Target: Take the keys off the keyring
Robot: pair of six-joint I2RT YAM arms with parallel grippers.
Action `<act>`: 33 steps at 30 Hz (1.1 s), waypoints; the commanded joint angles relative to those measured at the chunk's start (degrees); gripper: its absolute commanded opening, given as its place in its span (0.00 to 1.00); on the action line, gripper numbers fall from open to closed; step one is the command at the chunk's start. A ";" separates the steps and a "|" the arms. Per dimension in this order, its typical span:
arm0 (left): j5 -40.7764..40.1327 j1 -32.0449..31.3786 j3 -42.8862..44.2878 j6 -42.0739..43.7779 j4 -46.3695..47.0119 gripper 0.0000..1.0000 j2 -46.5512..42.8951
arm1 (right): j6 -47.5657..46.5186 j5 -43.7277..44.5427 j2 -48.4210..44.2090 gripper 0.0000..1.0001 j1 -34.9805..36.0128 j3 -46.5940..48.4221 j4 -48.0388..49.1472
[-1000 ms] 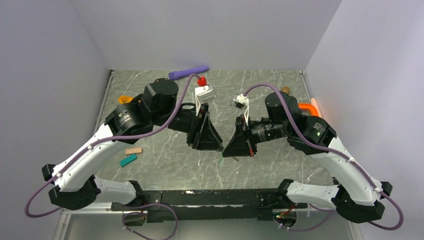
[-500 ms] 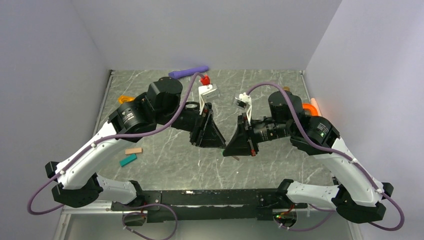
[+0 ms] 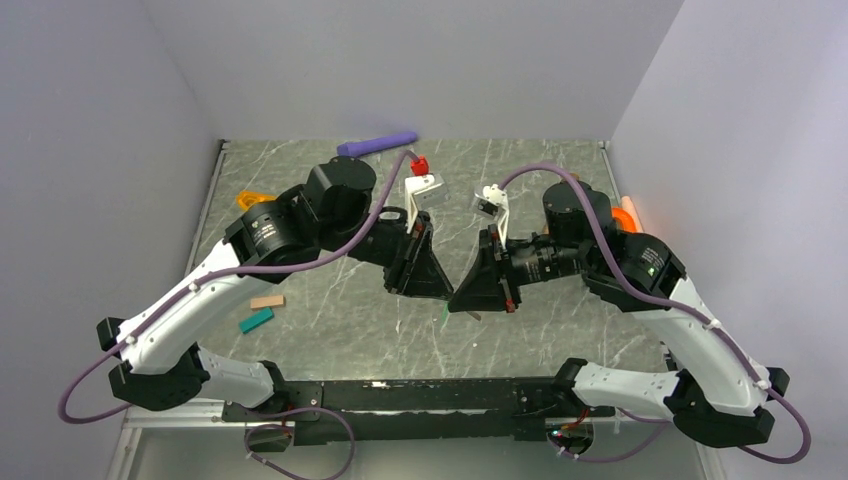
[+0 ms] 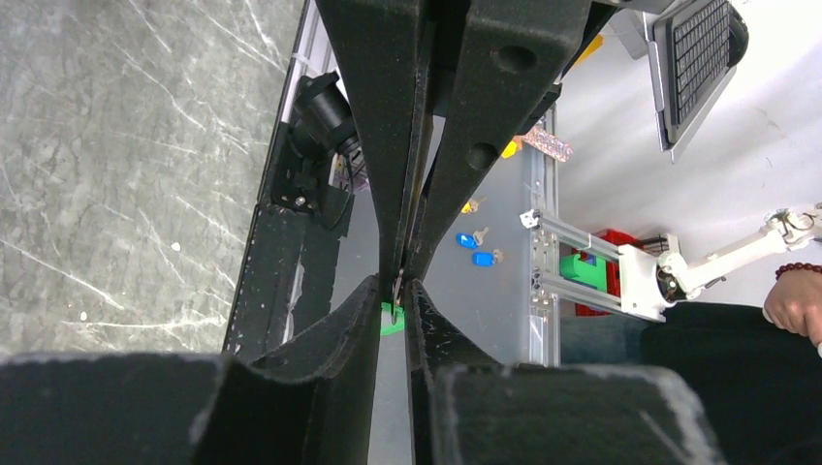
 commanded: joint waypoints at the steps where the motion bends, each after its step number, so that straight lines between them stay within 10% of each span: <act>1: -0.91 -1.10 2.38 1.01 0.30 0.18 0.56 | -0.63 -0.04 -1.11 0.00 0.23 2.08 2.14; 5: -1.47 -1.69 3.10 1.01 0.09 0.00 1.06 | -0.40 -0.14 -1.20 0.00 0.23 2.19 2.37; 11: -2.49 -2.45 3.27 0.66 0.90 0.00 0.52 | 0.85 2.68 -1.97 0.00 0.23 2.36 4.07; 18: -6.20 -2.54 2.89 0.25 2.53 0.00 -2.64 | 3.73 5.16 -3.97 0.56 0.28 1.38 8.16; 22: -8.37 -2.54 2.58 -0.03 3.34 0.00 -4.33 | 4.91 6.51 -5.73 0.68 0.22 0.40 10.34; 33: -11.94 -2.54 1.47 -1.60 6.90 0.00 -7.53 | 11.57 11.46 -9.89 0.69 0.24 -4.53 22.67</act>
